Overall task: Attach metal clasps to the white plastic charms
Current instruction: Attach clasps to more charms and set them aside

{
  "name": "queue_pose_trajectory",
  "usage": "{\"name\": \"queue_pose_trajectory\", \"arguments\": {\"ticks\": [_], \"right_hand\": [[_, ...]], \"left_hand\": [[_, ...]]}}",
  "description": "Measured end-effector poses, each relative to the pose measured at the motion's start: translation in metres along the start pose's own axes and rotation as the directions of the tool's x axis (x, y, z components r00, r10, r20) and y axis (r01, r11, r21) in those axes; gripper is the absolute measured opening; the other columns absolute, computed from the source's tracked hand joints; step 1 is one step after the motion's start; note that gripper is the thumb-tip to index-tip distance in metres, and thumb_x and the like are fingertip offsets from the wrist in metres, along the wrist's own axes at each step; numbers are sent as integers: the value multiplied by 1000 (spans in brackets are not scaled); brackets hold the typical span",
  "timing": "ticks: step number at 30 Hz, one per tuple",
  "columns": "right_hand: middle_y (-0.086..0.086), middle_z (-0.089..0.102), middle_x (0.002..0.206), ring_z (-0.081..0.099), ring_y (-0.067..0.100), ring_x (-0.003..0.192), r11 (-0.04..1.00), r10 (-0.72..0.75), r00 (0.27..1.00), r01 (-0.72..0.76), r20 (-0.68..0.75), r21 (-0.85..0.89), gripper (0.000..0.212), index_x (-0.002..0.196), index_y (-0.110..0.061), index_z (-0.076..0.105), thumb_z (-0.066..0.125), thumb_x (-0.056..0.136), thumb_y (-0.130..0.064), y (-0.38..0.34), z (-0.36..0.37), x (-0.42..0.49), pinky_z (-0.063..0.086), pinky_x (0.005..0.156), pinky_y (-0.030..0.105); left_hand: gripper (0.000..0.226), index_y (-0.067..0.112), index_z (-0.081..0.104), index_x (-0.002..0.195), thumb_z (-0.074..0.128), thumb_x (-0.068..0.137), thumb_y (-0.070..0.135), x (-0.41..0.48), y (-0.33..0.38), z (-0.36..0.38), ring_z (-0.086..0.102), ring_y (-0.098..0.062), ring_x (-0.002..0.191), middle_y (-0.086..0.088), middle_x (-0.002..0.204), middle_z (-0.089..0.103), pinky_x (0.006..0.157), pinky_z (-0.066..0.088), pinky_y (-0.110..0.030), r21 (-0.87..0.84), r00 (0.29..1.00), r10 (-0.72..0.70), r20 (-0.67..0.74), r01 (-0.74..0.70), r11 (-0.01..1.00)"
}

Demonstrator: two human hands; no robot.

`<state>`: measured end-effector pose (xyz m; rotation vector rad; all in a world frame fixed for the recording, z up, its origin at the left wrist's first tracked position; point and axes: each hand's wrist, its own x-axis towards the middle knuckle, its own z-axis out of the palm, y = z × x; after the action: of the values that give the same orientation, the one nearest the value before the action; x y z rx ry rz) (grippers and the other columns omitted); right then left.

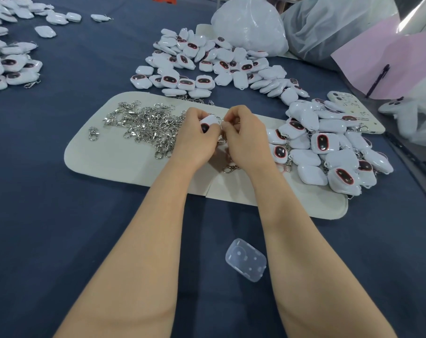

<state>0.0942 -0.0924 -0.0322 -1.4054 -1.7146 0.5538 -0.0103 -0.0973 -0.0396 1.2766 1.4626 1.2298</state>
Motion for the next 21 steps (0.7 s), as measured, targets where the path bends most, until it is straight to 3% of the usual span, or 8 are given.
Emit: {"name": "queue_pose_trajectory", "arguments": {"ticks": [4, 16, 18, 21], "right_hand": [[0, 56, 80, 52, 18, 75, 1000, -3, 1000, 4, 29, -16, 11, 90, -14, 50, 50, 91, -3, 0, -2, 0, 45, 74, 31], [1, 57, 82, 55, 20, 76, 1000, -5, 999, 4, 45, 11, 10, 91, -13, 51, 50, 92, -3, 0, -2, -1, 45, 73, 30], [-2, 56, 83, 56, 20, 80, 997, 38, 998, -41, 50, 70, 10, 89, -14, 50, 52, 92, -4, 0, -3, 0, 45, 75, 29], [-4, 56, 80, 58, 19, 81, 990, 84, 996, -89, 43, 111, 8, 89, -14, 51, 54, 90, -6, 2, -3, 2, 46, 76, 29]], "left_hand": [[20, 30, 40, 83, 53, 87, 16, 0, -2, 1, 55, -14, 54, 2, 78, 57, 79, 54, -51, 3, 1000, 16, -8, -16, 1000], [18, 26, 42, 88, 53, 89, 12, -2, -2, -1, 50, 0, 40, 3, 75, 54, 68, 54, -38, -24, 1000, 26, -10, -26, 999], [14, 22, 43, 94, 52, 89, 12, -2, -2, -1, 52, -1, 43, 2, 80, 54, 67, 55, -37, -25, 999, 37, -11, -37, 999], [17, 27, 44, 89, 53, 88, 12, -2, -1, 0, 58, -17, 69, -3, 91, 56, 78, 54, -46, -21, 999, 52, -8, -52, 998]]}}
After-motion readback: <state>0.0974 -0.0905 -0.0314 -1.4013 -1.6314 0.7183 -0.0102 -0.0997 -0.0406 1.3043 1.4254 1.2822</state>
